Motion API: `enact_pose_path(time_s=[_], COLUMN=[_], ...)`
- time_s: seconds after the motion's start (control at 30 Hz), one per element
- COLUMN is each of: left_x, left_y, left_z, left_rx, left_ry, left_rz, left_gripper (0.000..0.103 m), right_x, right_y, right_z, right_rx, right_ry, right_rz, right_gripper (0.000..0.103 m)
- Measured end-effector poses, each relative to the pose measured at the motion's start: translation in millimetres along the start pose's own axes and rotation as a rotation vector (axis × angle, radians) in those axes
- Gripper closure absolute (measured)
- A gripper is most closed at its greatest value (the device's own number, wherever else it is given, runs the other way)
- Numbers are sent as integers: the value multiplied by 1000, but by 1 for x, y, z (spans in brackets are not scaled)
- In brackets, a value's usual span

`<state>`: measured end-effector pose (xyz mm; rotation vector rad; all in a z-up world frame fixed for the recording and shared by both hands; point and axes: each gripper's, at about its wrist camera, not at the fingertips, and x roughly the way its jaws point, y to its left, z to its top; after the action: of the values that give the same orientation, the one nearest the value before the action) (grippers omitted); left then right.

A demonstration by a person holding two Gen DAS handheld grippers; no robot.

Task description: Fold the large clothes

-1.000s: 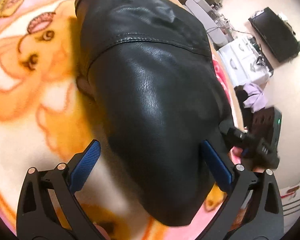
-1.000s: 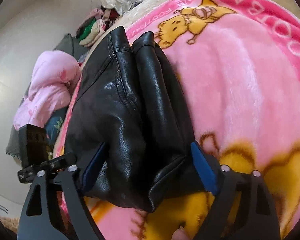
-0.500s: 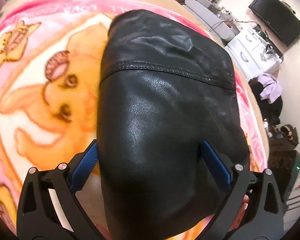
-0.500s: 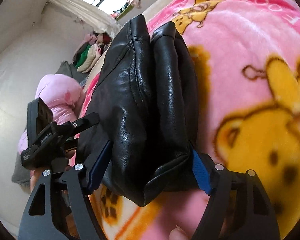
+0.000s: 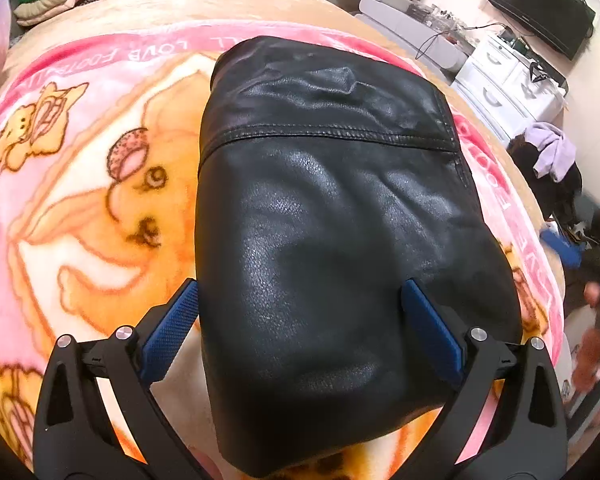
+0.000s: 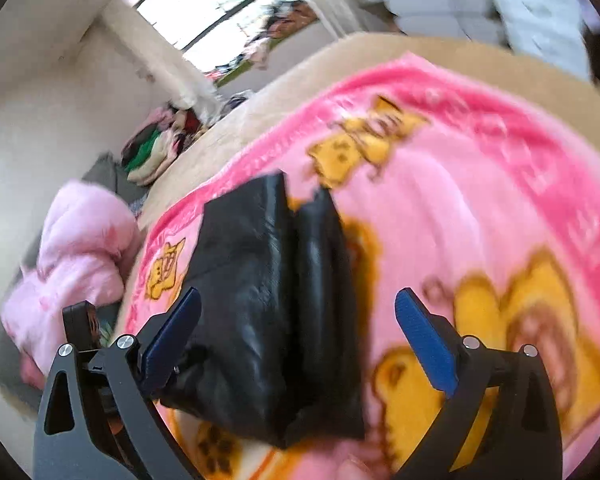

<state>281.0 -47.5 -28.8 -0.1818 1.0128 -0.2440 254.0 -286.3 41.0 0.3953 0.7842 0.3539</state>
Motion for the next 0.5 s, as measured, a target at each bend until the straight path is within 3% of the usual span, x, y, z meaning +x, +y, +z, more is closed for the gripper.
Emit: enact_pose_path(time_s=[0.07,0.13,0.27,0.4,0.5], left_x=[-1,-1,-1,0,1], left_y=[-2,-3,-3,-3,-5], left_z=[-2,-3,-5,-5,-5], left_rx=[9,15,13,15,28], left_ry=[-2,-4,-5,-5,-2], left_rz=[7,10,8,6,5], left_gripper=[9,9,9,9,9], right_x=[14,29,79,126,144], right_y=[29,47,71,49,22], right_z=[14,18,24,16,11], right_rx=[-153,-253,-382,-379,-275], right_ry=[4,22,128,250,306], right_rz=[-60,-64,-117,-206,-154], right_gripper=[33,33,33,31,27])
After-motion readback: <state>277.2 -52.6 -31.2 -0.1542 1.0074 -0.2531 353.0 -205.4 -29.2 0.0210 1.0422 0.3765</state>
